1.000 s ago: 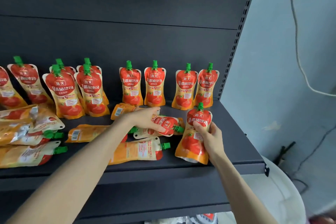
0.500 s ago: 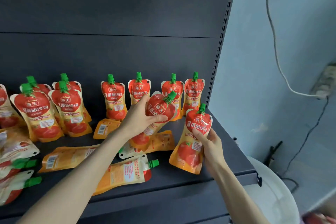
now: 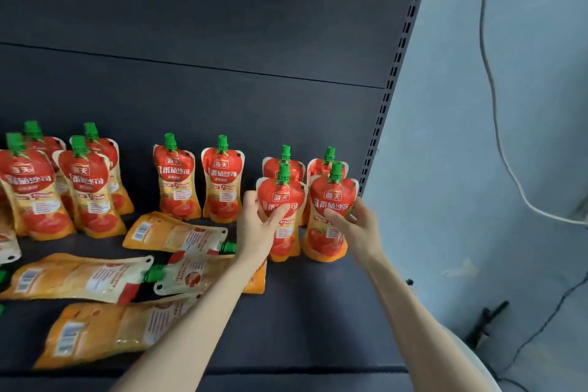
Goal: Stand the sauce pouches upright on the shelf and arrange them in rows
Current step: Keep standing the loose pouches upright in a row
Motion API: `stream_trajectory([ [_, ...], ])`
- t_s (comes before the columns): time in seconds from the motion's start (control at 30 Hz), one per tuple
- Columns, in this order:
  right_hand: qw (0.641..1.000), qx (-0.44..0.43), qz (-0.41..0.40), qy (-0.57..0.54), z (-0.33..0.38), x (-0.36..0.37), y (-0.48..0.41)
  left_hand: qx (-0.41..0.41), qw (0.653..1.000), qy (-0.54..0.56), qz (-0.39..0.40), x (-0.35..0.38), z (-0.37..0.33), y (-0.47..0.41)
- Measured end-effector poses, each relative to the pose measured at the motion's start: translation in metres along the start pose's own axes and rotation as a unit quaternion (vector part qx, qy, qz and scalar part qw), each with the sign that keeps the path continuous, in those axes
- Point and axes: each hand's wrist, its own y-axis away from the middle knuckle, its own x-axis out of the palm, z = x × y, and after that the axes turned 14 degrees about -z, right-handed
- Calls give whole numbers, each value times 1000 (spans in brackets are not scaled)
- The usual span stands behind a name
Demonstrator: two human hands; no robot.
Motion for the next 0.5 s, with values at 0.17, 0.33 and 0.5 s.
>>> stream_trajectory([
  [0.17, 999, 13, 28, 29, -36, -7, -2, -29, 994, -51, 92, -10, 22, -7],
  [0.33, 996, -28, 25, 81, -49, -8, 0, -34, 989, -65, 126, -16, 28, -6],
  [0.5, 992, -43, -7, 116, -47, -1, 0, -21, 990, -81, 116, -12, 24, -6],
])
